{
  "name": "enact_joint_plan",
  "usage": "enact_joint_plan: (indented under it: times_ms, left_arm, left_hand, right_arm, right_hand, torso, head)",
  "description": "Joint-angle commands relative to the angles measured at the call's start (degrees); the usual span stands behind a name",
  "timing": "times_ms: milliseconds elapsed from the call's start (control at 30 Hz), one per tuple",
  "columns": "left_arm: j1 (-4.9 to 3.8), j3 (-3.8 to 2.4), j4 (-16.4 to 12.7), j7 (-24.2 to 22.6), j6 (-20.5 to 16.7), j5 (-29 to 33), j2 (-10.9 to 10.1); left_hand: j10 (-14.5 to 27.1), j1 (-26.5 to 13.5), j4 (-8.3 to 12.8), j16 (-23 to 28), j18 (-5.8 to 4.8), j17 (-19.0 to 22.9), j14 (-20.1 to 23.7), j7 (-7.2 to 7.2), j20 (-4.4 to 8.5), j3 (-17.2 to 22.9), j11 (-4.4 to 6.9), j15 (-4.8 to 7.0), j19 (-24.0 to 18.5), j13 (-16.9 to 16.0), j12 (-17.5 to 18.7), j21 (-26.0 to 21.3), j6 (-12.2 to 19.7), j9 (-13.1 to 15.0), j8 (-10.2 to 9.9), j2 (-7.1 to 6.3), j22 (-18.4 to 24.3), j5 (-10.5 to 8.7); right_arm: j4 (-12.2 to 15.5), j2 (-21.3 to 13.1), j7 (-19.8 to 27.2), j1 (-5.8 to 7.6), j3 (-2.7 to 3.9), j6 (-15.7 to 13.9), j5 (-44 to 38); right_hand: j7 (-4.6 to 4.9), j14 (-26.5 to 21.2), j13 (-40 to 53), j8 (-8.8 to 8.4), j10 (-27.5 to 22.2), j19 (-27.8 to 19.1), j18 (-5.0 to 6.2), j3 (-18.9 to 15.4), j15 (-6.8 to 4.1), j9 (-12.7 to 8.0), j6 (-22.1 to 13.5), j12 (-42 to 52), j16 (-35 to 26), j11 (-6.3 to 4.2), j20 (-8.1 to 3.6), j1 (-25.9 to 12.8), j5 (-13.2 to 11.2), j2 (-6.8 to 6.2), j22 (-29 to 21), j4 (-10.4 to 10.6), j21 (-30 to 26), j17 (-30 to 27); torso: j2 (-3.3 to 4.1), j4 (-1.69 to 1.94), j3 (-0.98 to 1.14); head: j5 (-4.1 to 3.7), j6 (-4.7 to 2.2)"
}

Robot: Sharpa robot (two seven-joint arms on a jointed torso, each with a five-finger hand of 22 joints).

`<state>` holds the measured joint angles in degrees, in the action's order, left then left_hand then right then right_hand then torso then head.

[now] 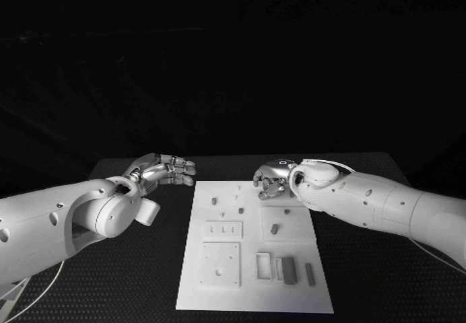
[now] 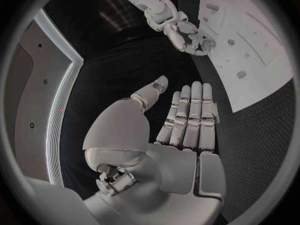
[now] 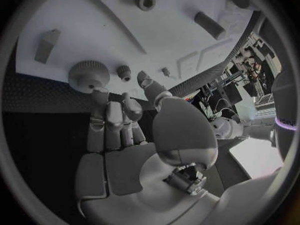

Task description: Assemble the parts on the task board

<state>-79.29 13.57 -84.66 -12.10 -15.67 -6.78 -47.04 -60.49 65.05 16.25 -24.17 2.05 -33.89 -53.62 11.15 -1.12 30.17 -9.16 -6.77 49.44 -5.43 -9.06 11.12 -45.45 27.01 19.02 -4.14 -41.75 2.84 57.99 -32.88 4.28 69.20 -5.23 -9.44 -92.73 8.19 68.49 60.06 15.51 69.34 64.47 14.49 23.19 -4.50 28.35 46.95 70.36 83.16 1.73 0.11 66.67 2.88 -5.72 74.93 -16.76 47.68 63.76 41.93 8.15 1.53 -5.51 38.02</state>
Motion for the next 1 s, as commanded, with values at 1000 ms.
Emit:
enact_joint_plan:
  times_ms: [1000]
  left_arm:
    - [-0.11, -0.27, 0.8, -0.9, 0.3, 0.3, 0.4]
  left_hand:
    - [-0.4, -0.3, 0.2, 0.6, -0.82, -0.3, 0.1, -0.12, -0.05, -0.3, -0.02, -0.08, -0.4, 0.2, 0.7, -0.4, -0.2, -0.2, -0.4, 0.2, 0.0, 0.12]
  right_arm:
    - [-2.0, 0.6, 0.1, -0.9, 0.01, 3.0, -1.7]
  right_hand:
    - [0.12, 0.9, 1.6, 0.17, 1.6, -0.9, 0.51, 1.3, 0.2, -0.2, 1.5, 1.1, 0.9, 0.07, -0.27, -1.5, -0.1, 2.02, 1.4, 0.1, 1.5, 0.6]
  torso:
    - [0.98, 0.29, 0.41]
  head:
    - [-0.22, 0.24]
